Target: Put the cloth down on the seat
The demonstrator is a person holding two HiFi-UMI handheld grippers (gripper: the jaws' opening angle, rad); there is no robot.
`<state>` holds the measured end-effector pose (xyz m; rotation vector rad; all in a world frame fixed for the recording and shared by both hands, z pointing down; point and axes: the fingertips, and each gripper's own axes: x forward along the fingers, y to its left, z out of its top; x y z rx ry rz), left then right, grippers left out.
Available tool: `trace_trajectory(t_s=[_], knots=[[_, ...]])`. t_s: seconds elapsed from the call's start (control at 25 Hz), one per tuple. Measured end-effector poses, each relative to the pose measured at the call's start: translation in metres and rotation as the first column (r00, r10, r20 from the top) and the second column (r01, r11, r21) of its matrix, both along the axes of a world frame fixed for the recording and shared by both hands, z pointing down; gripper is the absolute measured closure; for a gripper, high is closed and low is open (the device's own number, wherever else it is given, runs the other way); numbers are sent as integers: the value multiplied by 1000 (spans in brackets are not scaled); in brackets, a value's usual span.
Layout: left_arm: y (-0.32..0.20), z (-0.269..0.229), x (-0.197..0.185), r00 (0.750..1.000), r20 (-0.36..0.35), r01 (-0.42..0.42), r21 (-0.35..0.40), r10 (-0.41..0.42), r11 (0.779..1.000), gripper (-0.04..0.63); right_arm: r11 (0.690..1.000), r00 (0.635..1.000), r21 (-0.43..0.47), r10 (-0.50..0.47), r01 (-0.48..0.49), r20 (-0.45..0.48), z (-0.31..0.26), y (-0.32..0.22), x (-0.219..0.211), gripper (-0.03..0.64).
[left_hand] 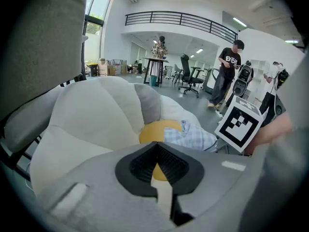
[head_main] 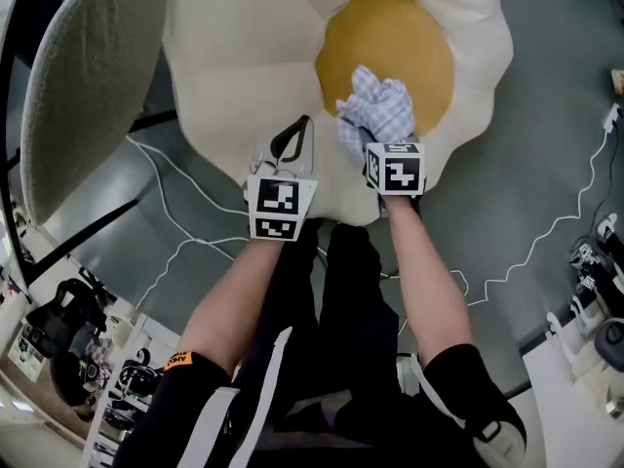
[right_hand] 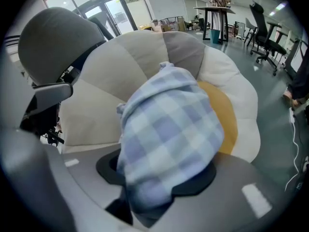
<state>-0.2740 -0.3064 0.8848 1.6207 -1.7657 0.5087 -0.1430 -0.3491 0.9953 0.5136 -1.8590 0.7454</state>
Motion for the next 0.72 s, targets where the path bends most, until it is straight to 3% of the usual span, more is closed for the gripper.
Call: trace_trajectory(t_s=[0.32,0.72], knots=[[-6,32,-11,999,-22,35,10,-35,999,595,1000,998,-4,-17,17,-52,40,-7,-3,388],[-14,34,-21,999,-26,41,26,-40,999,595,999,991,-16,-43,41,-129,65,-15,-5,358]])
